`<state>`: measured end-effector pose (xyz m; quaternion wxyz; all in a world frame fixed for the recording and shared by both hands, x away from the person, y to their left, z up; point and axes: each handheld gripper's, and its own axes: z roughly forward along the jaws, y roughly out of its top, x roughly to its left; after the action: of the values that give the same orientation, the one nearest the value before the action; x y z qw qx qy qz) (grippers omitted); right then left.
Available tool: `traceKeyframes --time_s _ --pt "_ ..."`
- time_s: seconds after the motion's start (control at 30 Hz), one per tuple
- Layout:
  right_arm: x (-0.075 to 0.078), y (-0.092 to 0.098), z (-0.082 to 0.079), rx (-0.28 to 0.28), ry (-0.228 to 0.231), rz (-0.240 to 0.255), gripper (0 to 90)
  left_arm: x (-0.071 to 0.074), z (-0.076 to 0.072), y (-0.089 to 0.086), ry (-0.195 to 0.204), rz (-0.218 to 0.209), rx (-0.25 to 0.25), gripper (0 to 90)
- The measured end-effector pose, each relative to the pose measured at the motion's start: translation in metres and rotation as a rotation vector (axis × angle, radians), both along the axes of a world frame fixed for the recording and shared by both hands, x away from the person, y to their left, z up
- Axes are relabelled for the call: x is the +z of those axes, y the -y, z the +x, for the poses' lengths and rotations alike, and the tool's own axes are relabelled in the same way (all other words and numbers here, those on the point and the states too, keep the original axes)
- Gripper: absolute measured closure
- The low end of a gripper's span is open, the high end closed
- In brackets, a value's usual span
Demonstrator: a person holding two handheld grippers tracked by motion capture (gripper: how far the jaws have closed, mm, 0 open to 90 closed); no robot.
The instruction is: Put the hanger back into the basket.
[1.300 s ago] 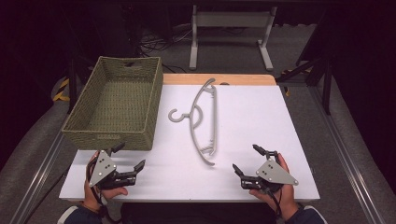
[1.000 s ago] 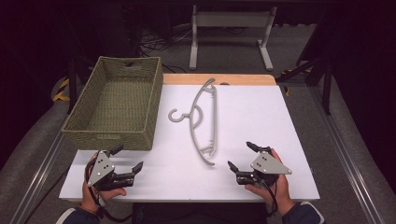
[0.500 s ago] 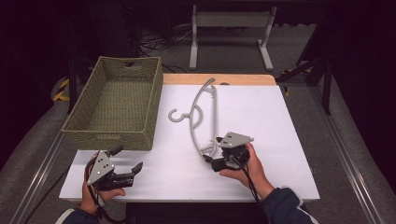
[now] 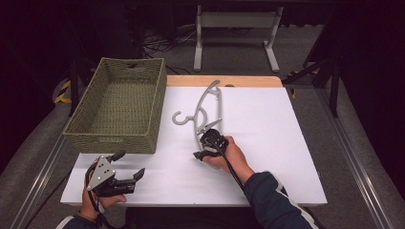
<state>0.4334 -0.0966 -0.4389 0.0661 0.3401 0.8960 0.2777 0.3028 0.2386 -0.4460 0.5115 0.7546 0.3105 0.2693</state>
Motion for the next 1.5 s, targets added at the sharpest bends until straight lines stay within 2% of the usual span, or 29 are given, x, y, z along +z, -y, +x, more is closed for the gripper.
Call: traceKeyframes --time_s 0.07,0.1,0.2,0.3,0.43,0.6,0.7,0.8,0.93,1.0,1.03,1.07,1.1,1.13,1.2,1.3,1.37,1.4,1.47,1.5 --pt "0.001 0.000 0.004 -0.008 -0.018 0.000 57.8 0.000 0.000 0.000 0.003 0.007 -0.003 10.1" --pt "0.002 0.001 0.006 -0.008 -0.018 -0.015 64.1 0.000 0.000 0.001 0.000 0.012 -0.004 10.2" --pt "0.003 0.001 0.008 0.012 -0.024 -0.031 66.1 0.000 0.000 0.002 -0.003 0.013 -0.004 10.2" --pt "0.005 -0.003 0.011 0.041 -0.030 -0.082 68.1 -0.001 0.002 0.003 -0.008 0.034 0.002 10.2" --pt "0.007 -0.005 0.017 0.009 -0.058 -0.107 77.2 -0.001 0.001 0.005 -0.008 0.042 0.001 10.3" --pt "0.007 -0.004 0.019 -0.012 -0.073 -0.104 79.9 -0.002 0.001 0.005 -0.010 0.047 -0.003 10.5" --pt "0.007 -0.002 0.018 -0.027 -0.069 -0.081 81.0 -0.002 0.001 0.006 -0.010 0.045 -0.007 10.6" --pt "0.005 0.008 0.018 -0.058 -0.060 0.018 82.9 -0.001 0.001 0.008 -0.016 0.036 -0.015 11.1" --pt "0.005 0.026 0.015 -0.062 -0.067 0.185 83.9 0.000 0.003 0.014 -0.020 0.035 -0.028 11.5" --pt "0.005 0.032 0.013 -0.069 -0.065 0.236 83.9 0.001 0.004 0.017 -0.020 0.033 -0.032 11.8" --pt "0.005 0.032 0.013 -0.069 -0.065 0.236 83.9 0.002 0.005 0.020 -0.023 0.030 -0.041 11.8" --pt "0.006 0.040 0.010 -0.073 -0.071 0.316 84.0 0.003 0.006 0.021 -0.018 0.027 -0.044 11.9" --pt "0.006 0.040 0.010 -0.073 -0.071 0.316 84.0 0.004 0.007 0.024 -0.012 0.033 -0.050 11.9" --pt "0.007 0.043 0.009 -0.069 -0.067 0.348 83.9 0.006 0.008 0.027 -0.007 0.036 -0.058 12.3" --pt "0.009 0.049 0.006 -0.060 -0.063 0.420 84.0 0.010 0.013 0.032 -0.011 0.007 -0.075 13.3" --pt "0.014 0.057 0.001 -0.047 -0.044 0.510 84.0 0.014 0.020 0.041 -0.015 -0.013 -0.099 14.2" --pt "0.018 0.062 -0.003 -0.045 -0.023 0.557 83.9 0.018 0.026 0.051 -0.019 -0.031 -0.115 14.9" --pt "0.018 0.062 -0.003 -0.045 -0.023 0.557 83.9 0.018 0.026 0.051 -0.019 -0.031 -0.115 16.4" --pt "0.018 0.067 -0.008 -0.024 0.006 0.633 83.9 0.022 0.036 0.059 -0.033 -0.090 -0.136 17.4" --pt "0.018 0.069 -0.012 -0.014 0.021 0.657 83.9 0.025 0.044 0.068 -0.055 -0.137 -0.160 17.3"
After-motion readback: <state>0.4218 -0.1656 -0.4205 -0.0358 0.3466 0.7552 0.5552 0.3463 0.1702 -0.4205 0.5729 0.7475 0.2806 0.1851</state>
